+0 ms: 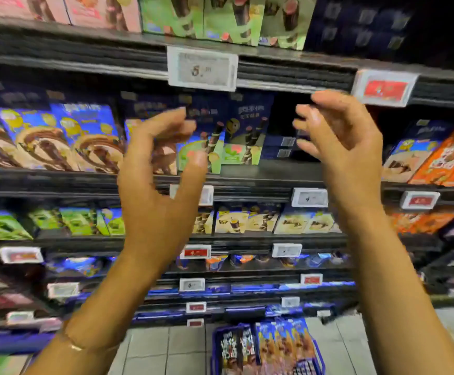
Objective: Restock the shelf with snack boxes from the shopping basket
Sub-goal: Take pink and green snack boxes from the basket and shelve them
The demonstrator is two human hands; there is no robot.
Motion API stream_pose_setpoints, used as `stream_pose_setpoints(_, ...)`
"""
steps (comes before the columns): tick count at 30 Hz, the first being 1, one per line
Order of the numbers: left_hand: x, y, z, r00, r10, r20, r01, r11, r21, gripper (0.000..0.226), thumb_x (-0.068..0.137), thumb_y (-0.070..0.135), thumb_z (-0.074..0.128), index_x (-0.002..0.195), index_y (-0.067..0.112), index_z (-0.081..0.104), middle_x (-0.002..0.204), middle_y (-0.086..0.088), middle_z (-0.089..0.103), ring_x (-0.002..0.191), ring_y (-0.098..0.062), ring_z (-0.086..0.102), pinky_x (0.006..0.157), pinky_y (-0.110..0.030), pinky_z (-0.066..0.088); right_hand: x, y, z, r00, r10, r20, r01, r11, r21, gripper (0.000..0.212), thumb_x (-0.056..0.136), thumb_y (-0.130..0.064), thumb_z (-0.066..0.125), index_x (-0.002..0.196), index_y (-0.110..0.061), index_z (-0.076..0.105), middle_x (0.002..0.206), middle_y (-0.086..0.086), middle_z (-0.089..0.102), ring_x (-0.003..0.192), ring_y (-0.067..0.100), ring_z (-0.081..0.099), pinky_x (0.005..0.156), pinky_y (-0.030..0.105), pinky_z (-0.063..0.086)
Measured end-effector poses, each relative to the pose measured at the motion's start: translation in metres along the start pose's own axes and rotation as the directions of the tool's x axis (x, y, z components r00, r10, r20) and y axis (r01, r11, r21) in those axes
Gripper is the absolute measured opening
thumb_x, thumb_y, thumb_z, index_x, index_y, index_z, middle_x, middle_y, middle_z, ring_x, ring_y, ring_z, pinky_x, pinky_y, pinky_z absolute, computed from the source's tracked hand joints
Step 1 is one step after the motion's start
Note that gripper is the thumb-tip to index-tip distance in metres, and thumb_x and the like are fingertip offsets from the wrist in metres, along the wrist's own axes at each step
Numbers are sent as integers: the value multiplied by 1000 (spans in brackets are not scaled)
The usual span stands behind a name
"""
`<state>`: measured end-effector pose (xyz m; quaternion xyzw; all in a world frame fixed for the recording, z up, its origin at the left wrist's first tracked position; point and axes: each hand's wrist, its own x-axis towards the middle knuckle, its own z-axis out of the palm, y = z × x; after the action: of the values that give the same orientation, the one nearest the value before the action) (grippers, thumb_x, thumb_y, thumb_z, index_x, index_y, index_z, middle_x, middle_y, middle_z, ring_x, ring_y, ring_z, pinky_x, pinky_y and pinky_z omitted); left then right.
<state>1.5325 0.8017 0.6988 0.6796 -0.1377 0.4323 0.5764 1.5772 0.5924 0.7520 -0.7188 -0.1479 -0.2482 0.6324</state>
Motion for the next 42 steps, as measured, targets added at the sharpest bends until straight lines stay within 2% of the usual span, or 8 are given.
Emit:
stream_pose_setpoints(4,-120,-31,14,907,-413,84,418,907,-55,25,98,21,65,120,32,63,111,8,73,101,-13,70,87,-23,54,-79,80,-40,941,307,141,-302,952,-52,18,98,-13,66,116,-13,64,114,28,68,100,25,66,90,36,53)
stream_pose_setpoints(9,-277,-75,34,517,-849,109,827,528,192,22,97,-11,63,108,8,65,95,-7,69,87,-23,62,83,-35,50,-197,190,-97,697,668,260,-611,743,-271,9,96,3,63,104,-1,65,96,30,67,86,17,56,82,32,46)
stream_pose_setpoints(17,-457,-133,64,48,-995,-93,980,28,199,11,99,7,67,99,18,67,106,-5,77,103,-25,74,74,-29,58,-353,357,-157,440,861,256,-680,505,-531,4,93,1,68,95,3,71,91,16,72,84,19,62,78,22,48)
stream_pose_setpoints(24,-573,-249,89,-48,-996,-82,983,-62,176,16,101,2,60,116,1,66,95,-12,70,79,-16,72,59,-21,50,-481,544,-154,291,913,286,-610,407,-680,10,96,-15,66,95,-6,70,88,9,70,82,11,56,83,32,46)
stream_pose_setpoints(29,-649,-339,111,-191,-981,31,974,-185,133,7,105,21,58,102,24,64,112,-6,72,82,-17,71,53,-22,48,-567,692,-132,175,917,358,-415,398,-818,33,94,-27,66,64,-29,52,63,-11,49,75,19,51,54,25,35)
stream_pose_setpoints(31,-676,-361,116,-240,-969,58,964,-231,131,17,106,32,55,114,20,64,112,-7,70,79,-18,68,48,-22,52,-592,740,-123,75,914,399,-293,403,-867,12,94,-37,68,84,-31,65,82,-1,65,91,25,59,61,23,41)
stream_pose_setpoints(34,-712,-385,118,-257,-965,59,965,-252,79,23,104,41,54,103,21,66,99,0,72,69,-12,68,48,-18,50,-622,801,-119,36,912,408,-126,409,-904,52,89,-44,72,133,-18,64,135,14,64,119,32,62,86,26,46)
stream_pose_setpoints(42,-727,-388,137,-249,-967,54,968,-250,-24,35,103,51,51,91,20,62,98,0,65,89,-20,66,71,-31,44,-652,846,-110,-133,939,317,59,327,-943,85,94,-29,66,156,5,19,155,21,42,129,33,54,103,36,48)
